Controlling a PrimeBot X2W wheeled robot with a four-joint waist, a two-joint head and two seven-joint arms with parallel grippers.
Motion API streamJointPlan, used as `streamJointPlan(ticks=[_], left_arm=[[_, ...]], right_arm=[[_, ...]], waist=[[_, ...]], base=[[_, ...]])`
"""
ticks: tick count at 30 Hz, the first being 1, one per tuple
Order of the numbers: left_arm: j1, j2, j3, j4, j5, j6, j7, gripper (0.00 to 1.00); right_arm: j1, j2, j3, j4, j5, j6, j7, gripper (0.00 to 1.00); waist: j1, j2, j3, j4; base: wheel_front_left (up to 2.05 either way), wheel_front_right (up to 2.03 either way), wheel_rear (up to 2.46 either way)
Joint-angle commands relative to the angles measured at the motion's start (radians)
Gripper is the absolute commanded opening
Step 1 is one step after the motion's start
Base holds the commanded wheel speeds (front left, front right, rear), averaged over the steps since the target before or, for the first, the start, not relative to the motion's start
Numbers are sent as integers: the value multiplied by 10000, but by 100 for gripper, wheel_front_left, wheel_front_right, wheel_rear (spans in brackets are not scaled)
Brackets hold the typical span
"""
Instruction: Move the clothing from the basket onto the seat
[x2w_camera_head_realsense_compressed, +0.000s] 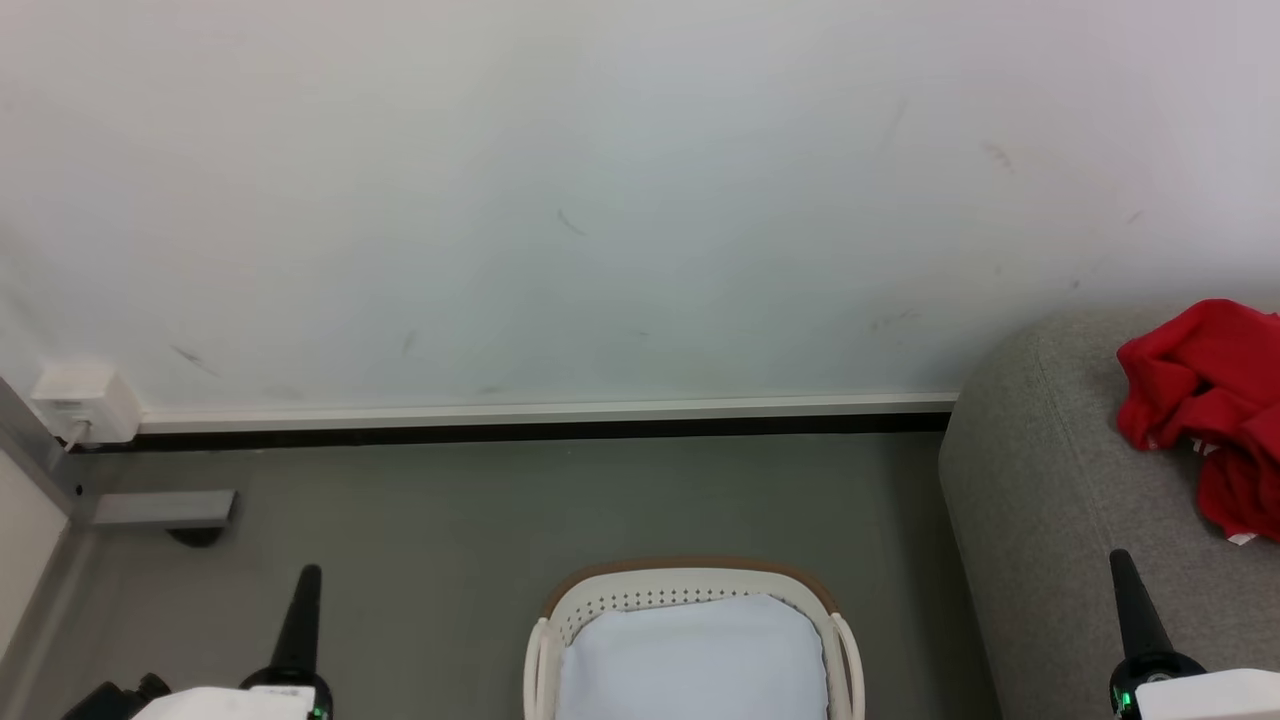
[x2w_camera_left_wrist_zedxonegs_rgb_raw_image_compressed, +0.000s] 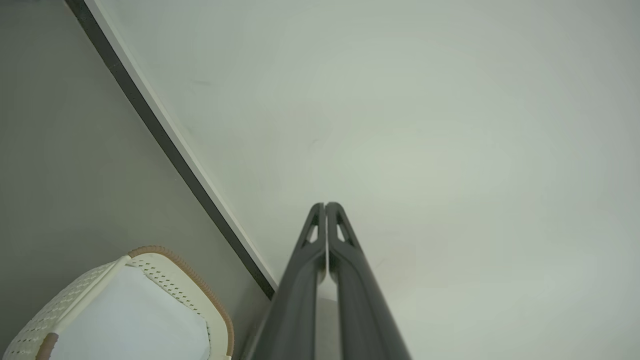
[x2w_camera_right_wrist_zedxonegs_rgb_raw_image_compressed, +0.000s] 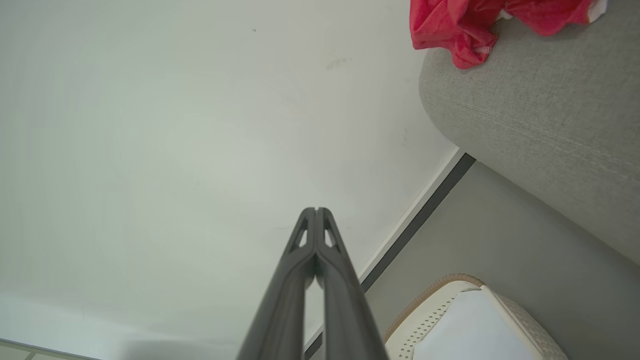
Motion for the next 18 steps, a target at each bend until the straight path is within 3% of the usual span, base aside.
streamJointPlan(ticks=[1, 18], left_arm=[[-184, 86, 27, -88, -334, -43, 65, 0], [-321, 97, 56, -90, -1651, -63, 442, 0]], right_arm=[[-240, 7, -102, -89, 236, -13, 81, 0], [-281, 48, -387, -117, 1442, -15, 432, 0]], waist=[[-1, -1, 5, 6], [-1, -1, 57, 64]], base=[[0, 0, 0], [0, 0, 0]])
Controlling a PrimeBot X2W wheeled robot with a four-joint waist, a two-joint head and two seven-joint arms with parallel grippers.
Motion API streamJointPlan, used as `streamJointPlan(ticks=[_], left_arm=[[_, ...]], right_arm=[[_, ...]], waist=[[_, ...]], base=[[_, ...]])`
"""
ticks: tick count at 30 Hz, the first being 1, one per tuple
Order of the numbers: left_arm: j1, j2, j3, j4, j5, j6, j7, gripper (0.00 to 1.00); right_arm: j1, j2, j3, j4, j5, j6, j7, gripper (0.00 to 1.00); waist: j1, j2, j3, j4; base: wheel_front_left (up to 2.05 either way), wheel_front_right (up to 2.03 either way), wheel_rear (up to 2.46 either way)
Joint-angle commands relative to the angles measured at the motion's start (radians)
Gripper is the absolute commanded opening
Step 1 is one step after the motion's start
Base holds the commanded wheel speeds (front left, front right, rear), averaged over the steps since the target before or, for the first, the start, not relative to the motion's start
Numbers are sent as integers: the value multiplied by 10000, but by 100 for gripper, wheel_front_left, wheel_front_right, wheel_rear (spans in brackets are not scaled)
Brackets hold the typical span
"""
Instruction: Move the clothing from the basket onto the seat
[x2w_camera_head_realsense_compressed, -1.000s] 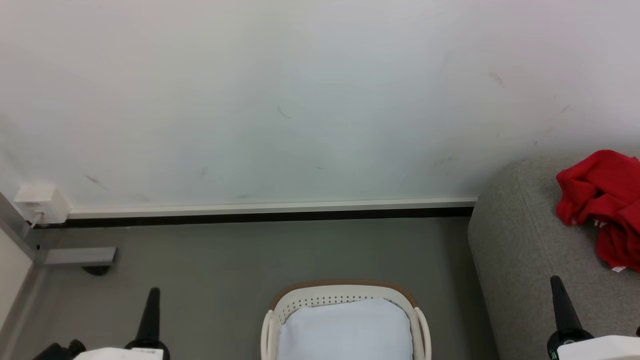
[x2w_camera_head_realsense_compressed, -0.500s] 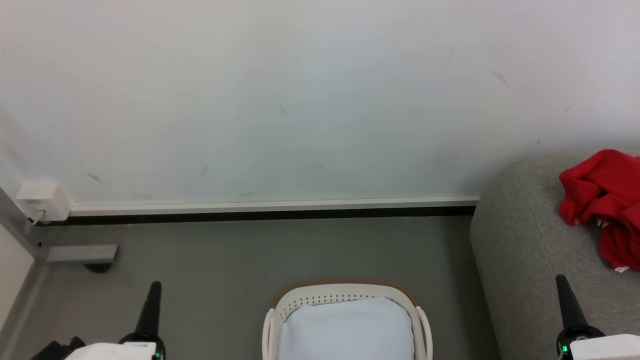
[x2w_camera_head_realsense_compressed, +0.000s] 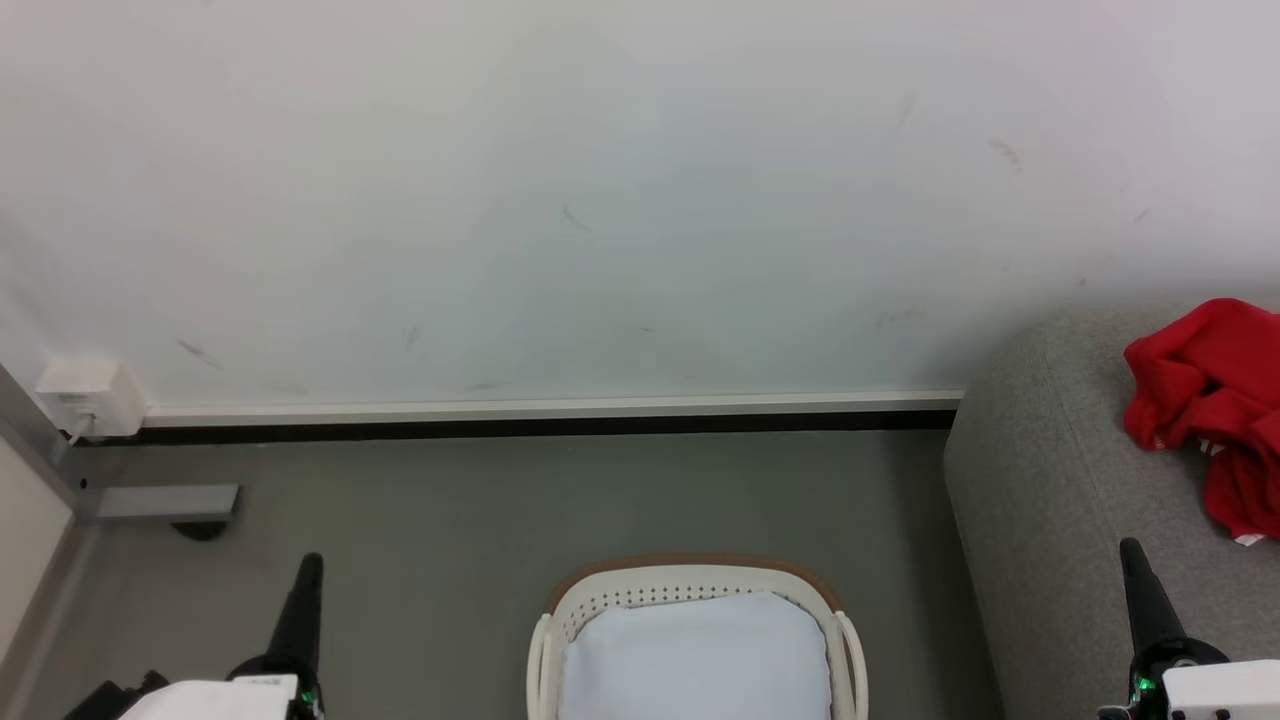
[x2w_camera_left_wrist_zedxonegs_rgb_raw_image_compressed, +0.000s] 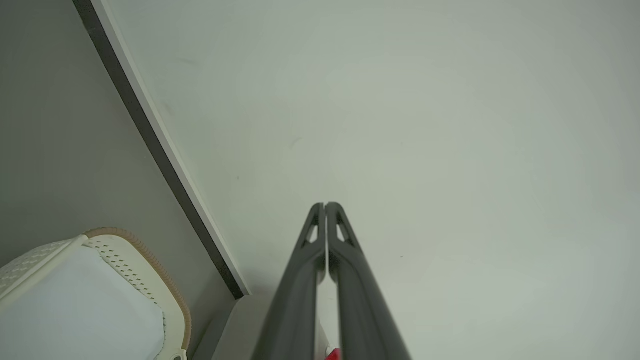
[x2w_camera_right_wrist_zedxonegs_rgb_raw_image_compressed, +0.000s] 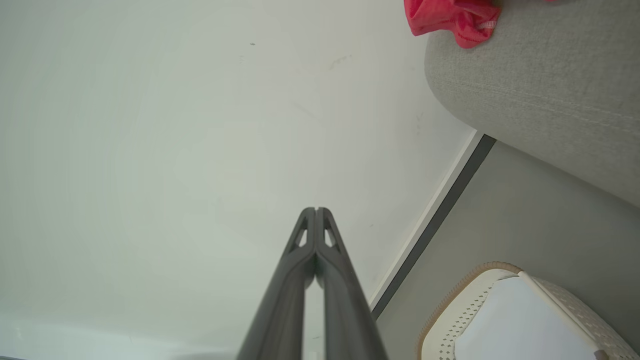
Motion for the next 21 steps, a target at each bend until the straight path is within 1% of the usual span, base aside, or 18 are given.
streamJointPlan(ticks=[1, 21], left_arm=[[-162, 87, 20, -70, -149, -53, 85, 0], [-291, 98, 51, -68, -1618, -59, 470, 0]], right_arm=[[-127, -37, -82, -62, 133, -16, 17, 0], [-232, 29, -391, -102, 1422, -19, 410, 0]], waist=[[-1, -1, 2, 3], [-1, -1, 67, 76]], base=[[0, 0, 0], [0, 0, 0]])
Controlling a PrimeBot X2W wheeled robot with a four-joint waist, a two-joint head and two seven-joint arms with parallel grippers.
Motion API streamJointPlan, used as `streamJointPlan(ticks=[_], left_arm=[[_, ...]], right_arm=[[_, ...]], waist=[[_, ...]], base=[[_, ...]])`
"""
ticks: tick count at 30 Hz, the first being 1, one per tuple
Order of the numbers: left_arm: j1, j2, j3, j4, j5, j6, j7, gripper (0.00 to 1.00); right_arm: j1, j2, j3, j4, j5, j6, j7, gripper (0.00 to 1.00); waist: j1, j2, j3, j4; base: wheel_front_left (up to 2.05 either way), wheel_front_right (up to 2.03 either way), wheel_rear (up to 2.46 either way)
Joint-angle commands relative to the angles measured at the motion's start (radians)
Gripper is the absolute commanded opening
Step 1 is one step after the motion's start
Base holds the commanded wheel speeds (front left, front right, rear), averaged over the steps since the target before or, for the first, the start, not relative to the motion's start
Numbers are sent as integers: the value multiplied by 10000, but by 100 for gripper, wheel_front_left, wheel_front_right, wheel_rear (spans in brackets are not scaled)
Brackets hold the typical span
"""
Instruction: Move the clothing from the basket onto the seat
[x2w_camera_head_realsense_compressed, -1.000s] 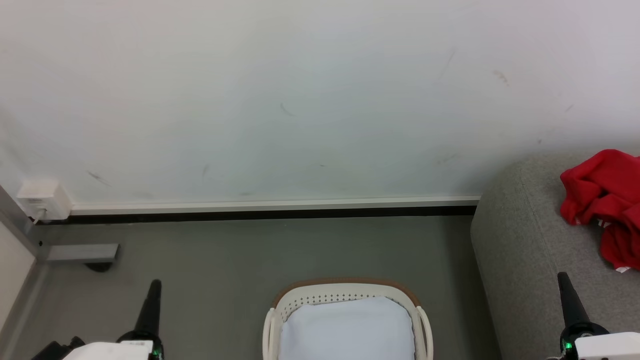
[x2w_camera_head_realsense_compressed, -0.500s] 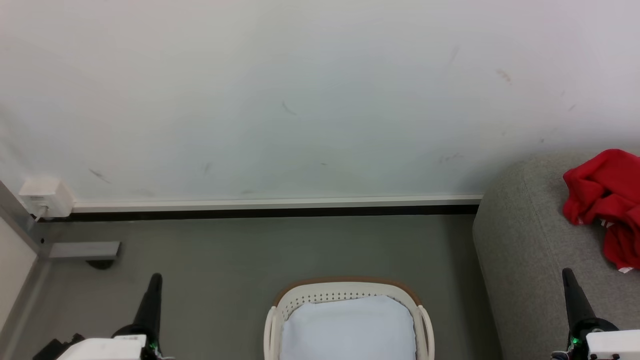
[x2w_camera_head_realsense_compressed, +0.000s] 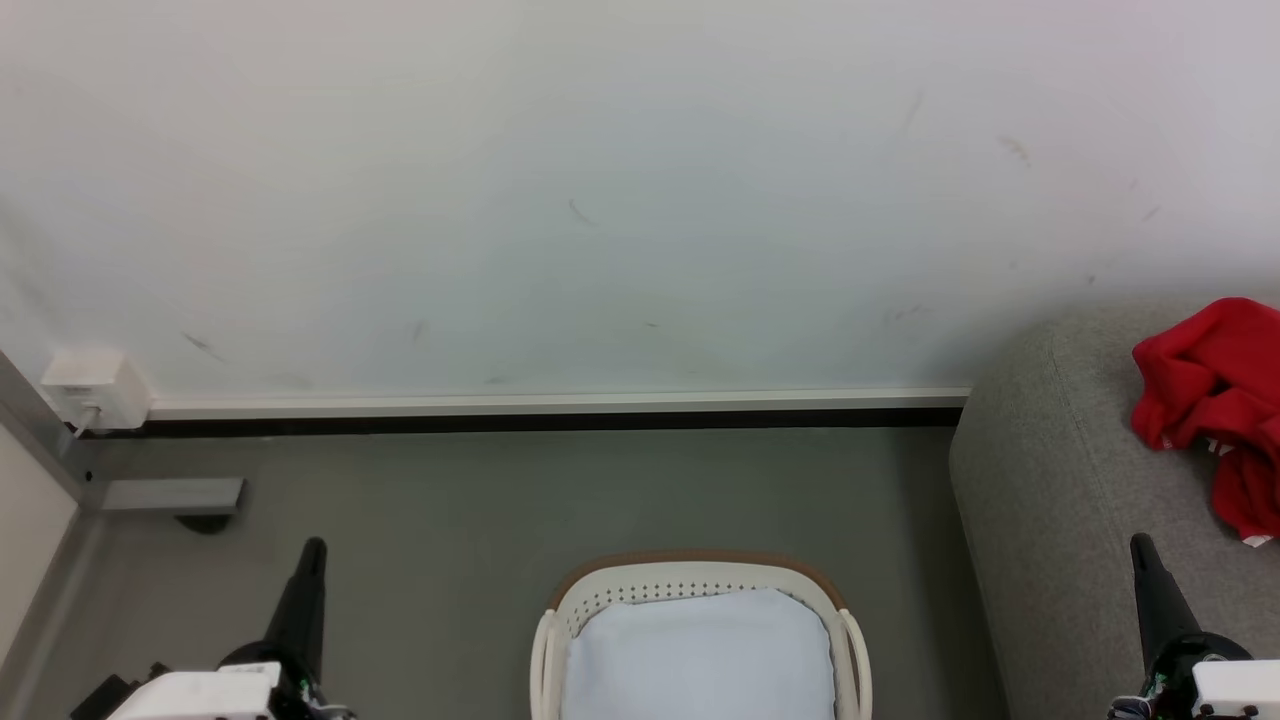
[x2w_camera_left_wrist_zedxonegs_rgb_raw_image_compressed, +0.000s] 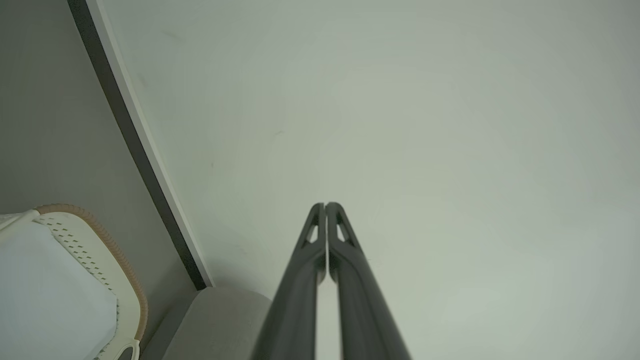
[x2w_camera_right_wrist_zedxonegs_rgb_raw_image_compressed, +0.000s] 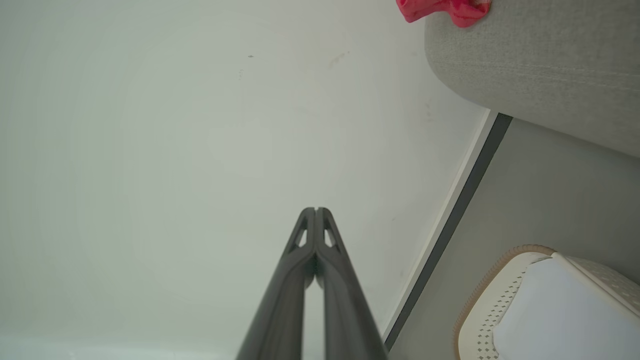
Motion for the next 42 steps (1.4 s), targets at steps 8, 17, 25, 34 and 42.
streamJointPlan(ticks=[8, 17, 25, 34, 42], left_arm=[[-158, 84, 28, -47, -686, -35, 193, 0], [-157, 83, 33, -47, -811, -33, 229, 0], [-156, 82, 32, -47, -811, -33, 229, 0], [-156, 82, 32, -47, -809, -33, 229, 0], [-156, 82, 32, -46, -809, -33, 229, 0]], right_arm=[[-181, 2, -168, -73, 556, -20, 182, 0], [-155, 12, -191, -71, 628, -21, 207, 0], [-155, 17, -197, -71, 619, -21, 215, 0], [-155, 22, -204, -70, 610, -21, 218, 0], [-155, 26, -211, -69, 601, -21, 226, 0]], waist=[[0, 0, 25, 29], [0, 0, 33, 37], [0, 0, 33, 37], [0, 0, 33, 37], [0, 0, 33, 37]], base=[[0, 0, 0], [0, 0, 0], [0, 0, 0], [0, 0, 0], [0, 0, 0]])
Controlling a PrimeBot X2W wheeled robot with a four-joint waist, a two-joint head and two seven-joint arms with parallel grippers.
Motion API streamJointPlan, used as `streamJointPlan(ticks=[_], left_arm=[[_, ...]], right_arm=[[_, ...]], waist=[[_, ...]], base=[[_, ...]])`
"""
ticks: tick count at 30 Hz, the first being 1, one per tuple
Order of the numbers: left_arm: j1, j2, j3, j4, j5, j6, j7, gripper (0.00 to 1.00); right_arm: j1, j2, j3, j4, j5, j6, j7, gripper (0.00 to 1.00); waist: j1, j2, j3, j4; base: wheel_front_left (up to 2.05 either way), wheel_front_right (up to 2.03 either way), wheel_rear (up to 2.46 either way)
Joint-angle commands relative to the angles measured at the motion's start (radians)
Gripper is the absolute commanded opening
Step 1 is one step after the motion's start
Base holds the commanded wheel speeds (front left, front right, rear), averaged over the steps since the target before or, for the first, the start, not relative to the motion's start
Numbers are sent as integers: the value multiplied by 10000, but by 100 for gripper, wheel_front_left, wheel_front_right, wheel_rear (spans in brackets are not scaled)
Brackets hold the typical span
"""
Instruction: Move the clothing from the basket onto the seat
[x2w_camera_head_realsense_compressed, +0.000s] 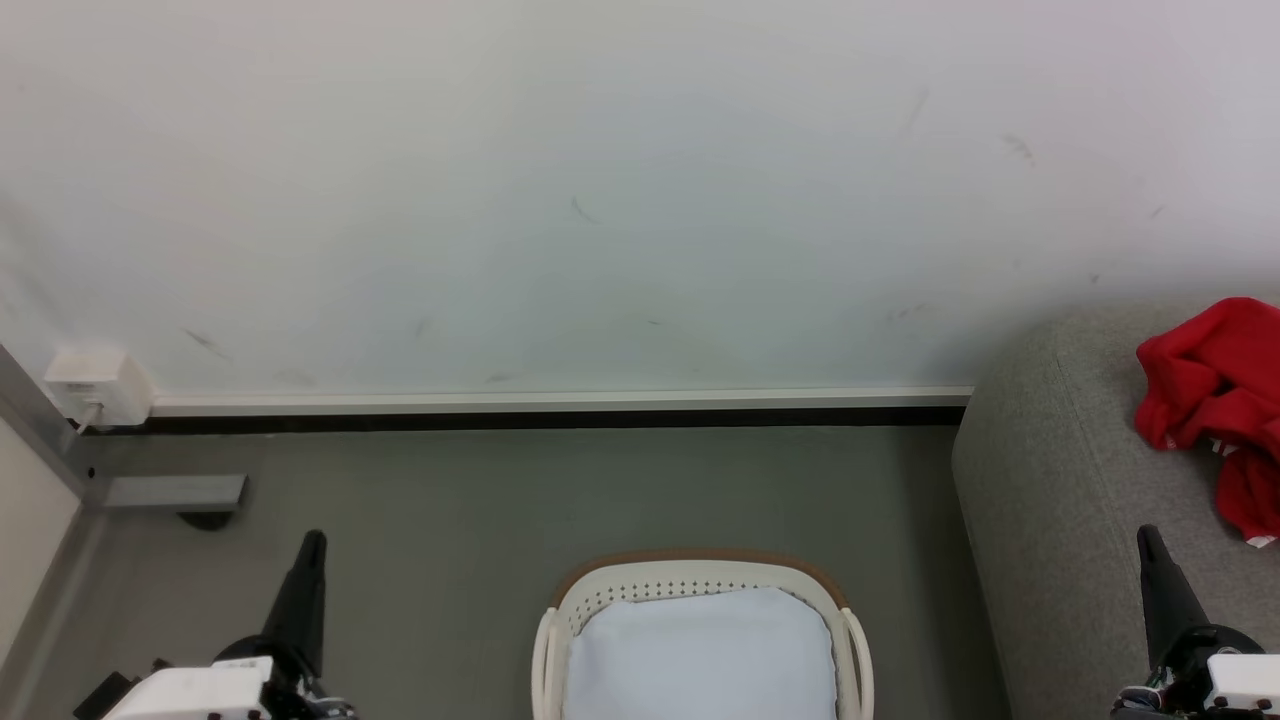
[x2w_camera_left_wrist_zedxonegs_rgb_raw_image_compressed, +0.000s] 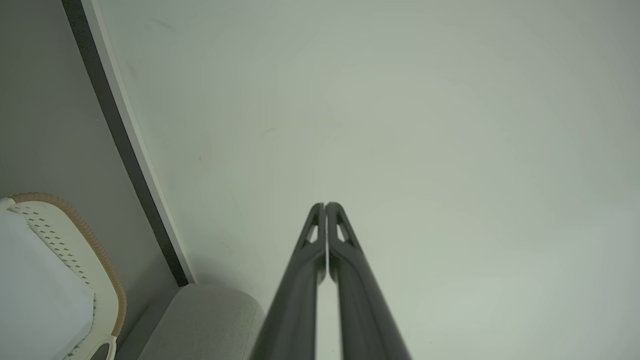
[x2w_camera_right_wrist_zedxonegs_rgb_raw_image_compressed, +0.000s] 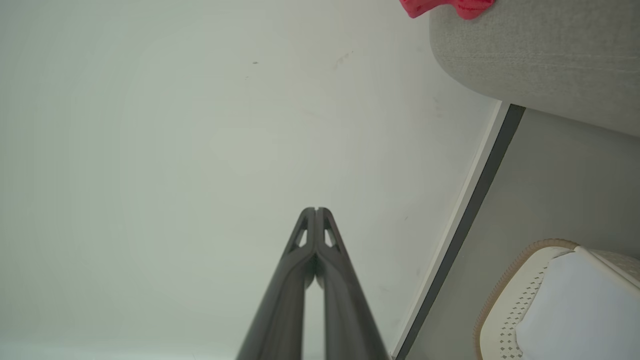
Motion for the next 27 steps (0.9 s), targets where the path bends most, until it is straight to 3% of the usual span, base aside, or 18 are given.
streamJointPlan(ticks=[1, 27], left_arm=[[-67, 70, 18, -36, -127, -25, 55, 0], [-68, 70, 19, -36, -126, -26, 55, 0]], right_arm=[[-42, -7, -24, -44, -2, -21, 28, 0], [-45, 8, -42, -43, -27, -21, 47, 0]], waist=[[0, -1, 0, 0], [0, -1, 0, 0]], base=[[0, 0, 0], [0, 0, 0]])
